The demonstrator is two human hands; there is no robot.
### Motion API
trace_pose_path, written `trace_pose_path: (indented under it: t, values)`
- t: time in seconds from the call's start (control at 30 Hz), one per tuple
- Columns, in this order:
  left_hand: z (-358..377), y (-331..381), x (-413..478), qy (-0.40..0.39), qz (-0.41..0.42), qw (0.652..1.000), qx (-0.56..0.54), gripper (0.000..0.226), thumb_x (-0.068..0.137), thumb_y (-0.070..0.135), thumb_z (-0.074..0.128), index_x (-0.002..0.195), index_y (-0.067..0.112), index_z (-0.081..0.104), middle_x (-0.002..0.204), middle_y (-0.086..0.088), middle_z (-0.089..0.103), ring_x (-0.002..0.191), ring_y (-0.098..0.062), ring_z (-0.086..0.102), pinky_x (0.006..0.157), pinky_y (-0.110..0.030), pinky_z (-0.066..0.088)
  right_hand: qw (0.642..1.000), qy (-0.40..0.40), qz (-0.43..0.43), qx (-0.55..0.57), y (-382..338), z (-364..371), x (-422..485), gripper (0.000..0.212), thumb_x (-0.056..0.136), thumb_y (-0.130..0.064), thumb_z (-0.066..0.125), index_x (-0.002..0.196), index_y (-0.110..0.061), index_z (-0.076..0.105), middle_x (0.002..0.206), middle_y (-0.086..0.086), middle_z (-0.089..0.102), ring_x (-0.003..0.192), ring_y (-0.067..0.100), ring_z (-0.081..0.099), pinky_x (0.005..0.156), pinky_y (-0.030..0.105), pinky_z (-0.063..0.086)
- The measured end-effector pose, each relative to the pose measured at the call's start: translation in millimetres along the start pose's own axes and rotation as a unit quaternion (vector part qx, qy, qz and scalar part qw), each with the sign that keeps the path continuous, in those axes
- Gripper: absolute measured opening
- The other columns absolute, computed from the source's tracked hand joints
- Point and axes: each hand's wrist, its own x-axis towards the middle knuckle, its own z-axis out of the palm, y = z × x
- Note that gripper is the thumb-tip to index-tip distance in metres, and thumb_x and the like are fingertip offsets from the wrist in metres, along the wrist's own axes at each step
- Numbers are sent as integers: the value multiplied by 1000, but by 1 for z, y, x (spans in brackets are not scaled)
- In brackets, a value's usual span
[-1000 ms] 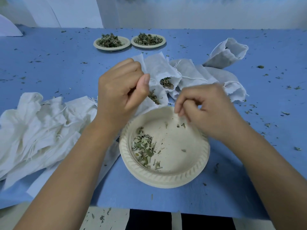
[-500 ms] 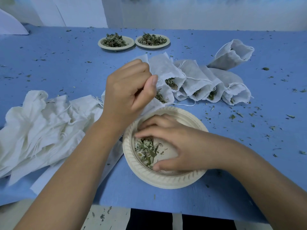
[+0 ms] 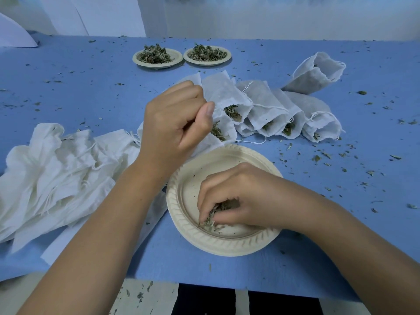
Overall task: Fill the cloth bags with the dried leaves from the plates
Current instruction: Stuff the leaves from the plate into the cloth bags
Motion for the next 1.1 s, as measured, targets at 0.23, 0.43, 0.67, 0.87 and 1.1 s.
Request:
trace_pose_path:
  t: [0.23,0.43,0.67,0.87,1.1]
  values:
    - [2,3,2,-10,8,1000,-13,43,93,3,42,51,5,45,55,-2,30,56,-15,26,60,-16,22,921,268,-46,280,-1,-22,-7,15,69,6,72,83,2,71,78,-1,71,72,9,65,67,17,49]
    - [5,10,1,-59,58,996,-40,54,102,15,37,52,0,52,55,-6,35,54,-21,32,55,-27,24,853,450,-1,265,5,-15,-2,25,68,10,75,79,-8,61,79,6,69,77,15,67,76,26,56]
    - [10,11,0,-41,29,999,-22,45,99,9,41,54,7,47,62,1,29,57,-16,29,60,-23,23,895,446,-21,-28,7,-6,-3,6,76,5,72,73,1,68,73,9,68,71,18,64,69,31,53]
    - [8,11,0,-17,26,999,-29,45,98,9,42,53,7,45,61,1,31,58,-14,29,60,-18,23,892,438,-52,-101,8,-6,0,9,80,7,67,76,0,71,77,7,69,71,13,62,68,25,50]
    - [4,8,2,2,0,1000,-12,44,99,10,41,56,6,48,61,-1,32,59,-13,29,59,-16,22,932,345,-48,-102,11,-8,-1,21,85,10,56,103,2,63,105,10,55,94,13,54,84,23,48]
